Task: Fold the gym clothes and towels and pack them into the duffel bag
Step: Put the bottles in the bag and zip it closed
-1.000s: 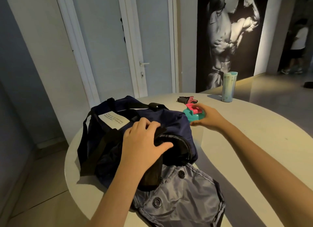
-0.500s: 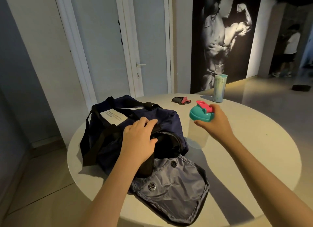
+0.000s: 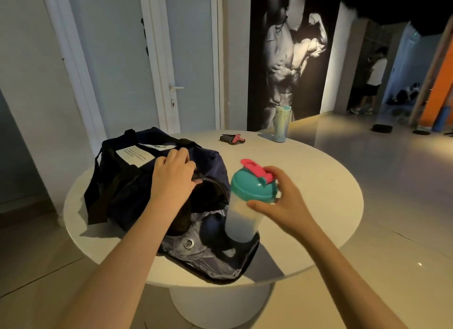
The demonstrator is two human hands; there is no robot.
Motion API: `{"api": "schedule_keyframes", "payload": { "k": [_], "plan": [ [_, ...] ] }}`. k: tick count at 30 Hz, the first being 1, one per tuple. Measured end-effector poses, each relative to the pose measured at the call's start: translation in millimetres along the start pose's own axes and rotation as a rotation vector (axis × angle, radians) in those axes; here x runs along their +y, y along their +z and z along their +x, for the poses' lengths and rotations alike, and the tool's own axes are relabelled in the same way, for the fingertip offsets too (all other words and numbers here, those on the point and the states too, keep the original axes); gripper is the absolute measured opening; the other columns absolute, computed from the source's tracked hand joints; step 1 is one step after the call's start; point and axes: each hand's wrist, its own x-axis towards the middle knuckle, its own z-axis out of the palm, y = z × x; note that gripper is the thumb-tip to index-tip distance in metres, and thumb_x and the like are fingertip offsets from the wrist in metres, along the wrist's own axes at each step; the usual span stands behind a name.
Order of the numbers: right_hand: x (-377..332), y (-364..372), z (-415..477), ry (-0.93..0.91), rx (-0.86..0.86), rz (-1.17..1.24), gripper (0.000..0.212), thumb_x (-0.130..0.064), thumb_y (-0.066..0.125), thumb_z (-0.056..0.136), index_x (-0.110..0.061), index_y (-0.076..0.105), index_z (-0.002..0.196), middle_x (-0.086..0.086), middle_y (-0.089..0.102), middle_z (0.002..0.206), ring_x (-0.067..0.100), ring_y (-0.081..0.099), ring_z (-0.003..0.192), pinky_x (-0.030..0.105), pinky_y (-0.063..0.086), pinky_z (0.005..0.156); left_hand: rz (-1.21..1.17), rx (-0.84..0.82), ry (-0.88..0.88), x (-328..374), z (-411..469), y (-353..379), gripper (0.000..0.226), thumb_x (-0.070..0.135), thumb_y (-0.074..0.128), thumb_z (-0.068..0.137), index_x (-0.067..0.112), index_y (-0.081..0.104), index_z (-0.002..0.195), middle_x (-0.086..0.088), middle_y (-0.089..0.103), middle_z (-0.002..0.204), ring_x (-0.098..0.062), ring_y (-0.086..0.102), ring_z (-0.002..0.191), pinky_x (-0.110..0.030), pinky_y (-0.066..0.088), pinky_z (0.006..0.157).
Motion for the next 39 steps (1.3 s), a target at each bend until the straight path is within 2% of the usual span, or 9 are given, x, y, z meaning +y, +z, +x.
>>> {"api": "schedule_keyframes", "payload": {
  "k": [7, 13, 18, 21, 24, 29, 33, 35, 39],
  "plan": [
    [10, 50, 1, -0.096, 0.0, 0.018, 0.073, -0.031, 0.08, 0.063, -0.029, 0.044, 0.126, -0.008, 0.041, 0.123, 0.001, 0.044, 0.112, 0.03, 0.049, 0.094, 0.003, -0.03, 0.061, -8, 8, -19, 0.04, 0.05, 0.039, 0.096, 0.026, 0.058, 0.122, 0.004, 0.056, 0.116, -0.018, 0.05, 0.113, -0.034, 0.034, 0.09],
    [8, 74, 11, -0.209, -0.02, -0.005, 0.072, -0.027, 0.079, 0.068, -0.03, 0.043, 0.131, -0.009, 0.043, 0.129, 0.0, 0.042, 0.118, 0.023, 0.045, 0.096, -0.262, 0.052, -0.009, -18, 16, -22, 0.034, 0.044, 0.054, 0.091, 0.019, 0.066, 0.111, -0.002, 0.067, 0.102, -0.023, 0.06, 0.096, -0.035, 0.038, 0.08],
    [5, 84, 20, -0.247, -0.066, -0.071, 0.072, -0.043, 0.069, 0.07, -0.034, 0.039, 0.135, -0.012, 0.039, 0.135, -0.009, 0.036, 0.12, 0.002, 0.028, 0.097, -0.457, 0.084, -0.057, -18, 30, -26, 0.028, 0.035, 0.059, 0.09, 0.01, 0.068, 0.1, -0.004, 0.06, 0.094, -0.022, 0.055, 0.094, -0.038, 0.043, 0.076],
    [6, 89, 27, -0.222, -0.019, -0.068, 0.074, -0.036, 0.075, 0.069, -0.031, 0.042, 0.135, -0.007, 0.039, 0.134, -0.002, 0.038, 0.117, 0.0, 0.029, 0.095, -0.526, 0.104, -0.044, -14, 35, -26, 0.026, 0.031, 0.062, 0.089, 0.008, 0.068, 0.097, 0.0, 0.055, 0.089, -0.02, 0.051, 0.092, -0.033, 0.04, 0.073],
    [5, 93, 34, -0.189, 0.031, -0.042, 0.075, -0.027, 0.08, 0.069, -0.033, 0.042, 0.133, -0.008, 0.035, 0.129, -0.013, 0.036, 0.105, -0.004, 0.03, 0.088, -0.554, 0.117, -0.019, -9, 35, -22, 0.024, 0.03, 0.064, 0.088, 0.008, 0.069, 0.095, 0.005, 0.051, 0.086, -0.014, 0.048, 0.088, -0.028, 0.034, 0.072],
    [1, 111, 35, -0.138, 0.103, 0.033, 0.073, -0.041, 0.071, 0.072, -0.033, 0.035, 0.134, -0.009, 0.032, 0.129, -0.013, 0.034, 0.109, -0.001, 0.034, 0.089, -0.58, 0.108, -0.028, -6, 30, -16, 0.028, 0.032, 0.061, 0.09, 0.009, 0.069, 0.104, -0.002, 0.057, 0.093, -0.017, 0.052, 0.09, -0.027, 0.037, 0.073],
    [9, 102, 31, -0.15, -0.053, -0.032, 0.082, -0.033, 0.062, 0.079, -0.029, 0.017, 0.147, -0.008, 0.026, 0.147, 0.002, 0.032, 0.129, 0.016, 0.033, 0.104, -0.556, 0.069, -0.032, -9, 21, -12, 0.03, 0.034, 0.059, 0.091, 0.016, 0.068, 0.113, -0.002, 0.061, 0.102, -0.016, 0.055, 0.096, -0.028, 0.042, 0.078],
    [12, 94, 31, -0.177, -0.112, -0.128, 0.086, -0.025, 0.065, 0.08, -0.027, 0.014, 0.149, -0.006, 0.023, 0.151, 0.008, 0.034, 0.131, 0.025, 0.038, 0.106, -0.575, 0.1, -0.059, -11, 19, -13, 0.026, 0.033, 0.062, 0.089, 0.016, 0.067, 0.109, -0.001, 0.064, 0.101, -0.015, 0.057, 0.095, -0.029, 0.045, 0.078],
    [9, 97, 36, -0.181, -0.069, -0.17, 0.085, -0.018, 0.074, 0.079, -0.023, 0.022, 0.147, 0.0, 0.028, 0.146, 0.015, 0.04, 0.125, 0.03, 0.047, 0.1, -0.606, 0.119, -0.054, -8, 19, -17, 0.017, 0.029, 0.064, 0.088, 0.012, 0.067, 0.092, 0.0, 0.064, 0.088, -0.014, 0.057, 0.084, -0.029, 0.046, 0.073]
  ]
}}
